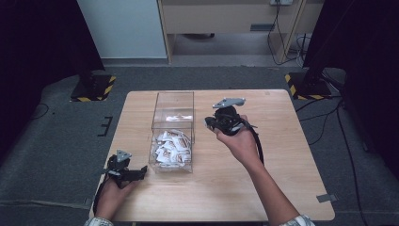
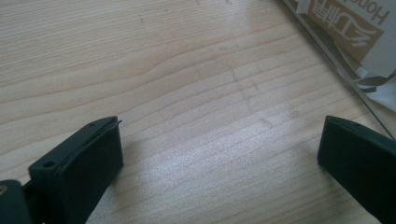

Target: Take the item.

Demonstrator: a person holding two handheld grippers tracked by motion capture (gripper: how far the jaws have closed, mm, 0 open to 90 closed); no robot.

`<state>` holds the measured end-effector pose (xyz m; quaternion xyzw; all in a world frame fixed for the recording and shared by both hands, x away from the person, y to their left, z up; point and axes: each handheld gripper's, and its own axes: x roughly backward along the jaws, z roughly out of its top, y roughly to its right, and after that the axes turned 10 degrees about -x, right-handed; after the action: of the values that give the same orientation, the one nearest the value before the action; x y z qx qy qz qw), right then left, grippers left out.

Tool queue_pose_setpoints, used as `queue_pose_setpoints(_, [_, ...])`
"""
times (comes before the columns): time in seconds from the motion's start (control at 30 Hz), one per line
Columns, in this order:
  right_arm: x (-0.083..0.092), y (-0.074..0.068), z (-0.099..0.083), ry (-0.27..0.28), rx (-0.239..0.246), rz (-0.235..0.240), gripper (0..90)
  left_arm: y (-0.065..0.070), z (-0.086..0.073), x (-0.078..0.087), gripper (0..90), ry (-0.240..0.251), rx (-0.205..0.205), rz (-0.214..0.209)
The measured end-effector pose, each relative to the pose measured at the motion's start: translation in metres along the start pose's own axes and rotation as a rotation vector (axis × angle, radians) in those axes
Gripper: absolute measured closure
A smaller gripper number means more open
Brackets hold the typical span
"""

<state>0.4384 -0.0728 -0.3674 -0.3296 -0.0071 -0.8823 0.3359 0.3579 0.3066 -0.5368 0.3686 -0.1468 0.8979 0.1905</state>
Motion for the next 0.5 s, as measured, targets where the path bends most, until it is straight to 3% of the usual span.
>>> queue_pose_setpoints(0.5, [0.003,0.021,-0.009,0.009,-0.04,-0.041,89.6,0.0,0.0,0.0,0.0,0.0,0.0,0.0])
